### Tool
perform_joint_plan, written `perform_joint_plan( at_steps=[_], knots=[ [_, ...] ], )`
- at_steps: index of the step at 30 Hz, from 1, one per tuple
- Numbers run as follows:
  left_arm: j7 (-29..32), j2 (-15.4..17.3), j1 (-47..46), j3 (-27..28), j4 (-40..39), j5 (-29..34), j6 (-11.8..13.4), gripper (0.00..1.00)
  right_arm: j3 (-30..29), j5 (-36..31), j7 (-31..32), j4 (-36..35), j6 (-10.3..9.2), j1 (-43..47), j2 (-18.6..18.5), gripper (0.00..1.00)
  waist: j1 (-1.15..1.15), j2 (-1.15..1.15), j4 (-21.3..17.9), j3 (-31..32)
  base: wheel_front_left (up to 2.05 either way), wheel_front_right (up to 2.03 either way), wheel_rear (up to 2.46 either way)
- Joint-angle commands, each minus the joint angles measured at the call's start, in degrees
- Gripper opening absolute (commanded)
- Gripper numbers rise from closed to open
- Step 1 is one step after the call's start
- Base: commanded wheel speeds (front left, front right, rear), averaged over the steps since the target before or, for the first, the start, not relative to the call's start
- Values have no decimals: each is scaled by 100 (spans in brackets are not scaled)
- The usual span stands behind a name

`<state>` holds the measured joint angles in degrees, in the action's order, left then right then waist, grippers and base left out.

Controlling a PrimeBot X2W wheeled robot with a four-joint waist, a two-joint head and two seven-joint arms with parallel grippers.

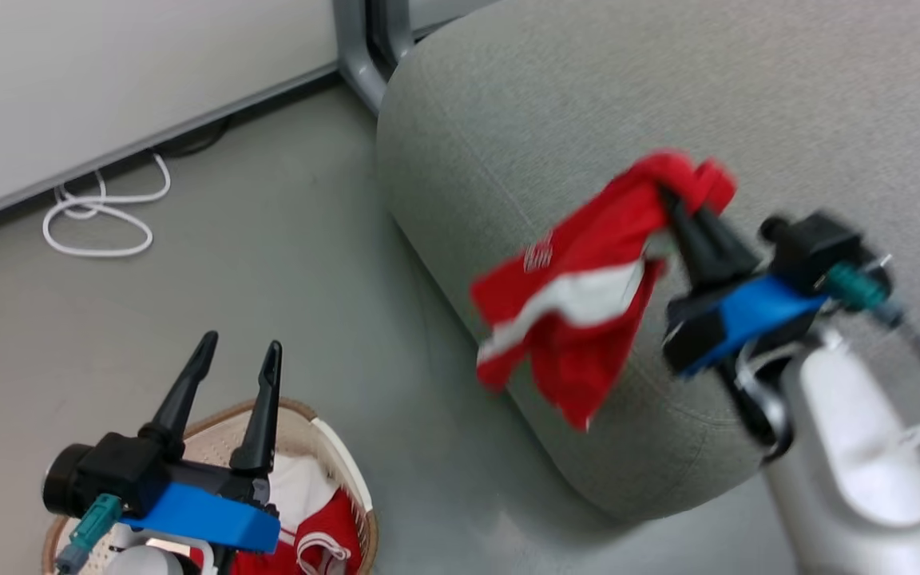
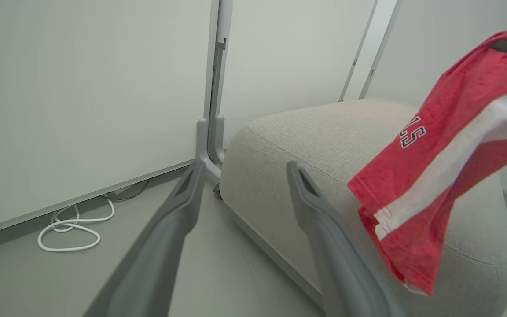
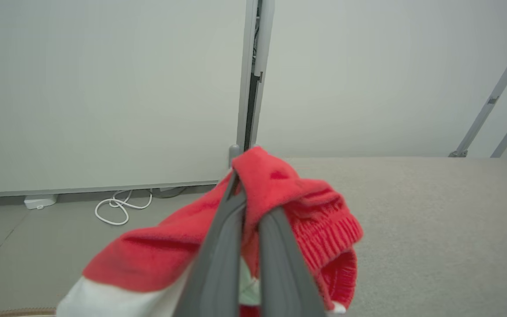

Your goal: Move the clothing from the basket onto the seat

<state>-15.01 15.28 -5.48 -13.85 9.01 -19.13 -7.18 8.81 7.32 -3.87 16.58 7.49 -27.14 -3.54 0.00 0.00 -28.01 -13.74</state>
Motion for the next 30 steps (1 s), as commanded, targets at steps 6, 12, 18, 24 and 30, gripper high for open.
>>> perform_joint_plan(
  at_steps=[6, 12, 18, 24, 30],
  knots=[
    [-25, 278, -293, -40, -496, 89, -28, 100, -813, 294, 281, -85, 2, -1453, -563, 0, 0, 0, 524, -967, 0, 0, 0],
    [-25, 515, -420, -142, -947, 188, -29, 100, -1774, 342, 405, 280, 2, -2485, -1005, 0, 0, 0, 850, -1620, 0, 0, 0],
    [-23, 673, -555, -81, -1332, 288, 5, 100, -2557, -15, 306, 680, 1, -3020, -1201, 0, 0, 0, 1104, -2116, 0, 0, 0],
    [34, 771, -615, -56, -1586, 328, 45, 100, -2955, -319, 315, 1548, 2, -2990, -1242, 0, 0, 0, 1279, -2380, 0, 0, 0],
    [36, 758, -574, -74, -1585, 298, 84, 100, -3278, -455, 186, 2206, 2, -2919, -1139, 70, 0, 0, 1305, -2362, 0, 0, 0]
  ],
)
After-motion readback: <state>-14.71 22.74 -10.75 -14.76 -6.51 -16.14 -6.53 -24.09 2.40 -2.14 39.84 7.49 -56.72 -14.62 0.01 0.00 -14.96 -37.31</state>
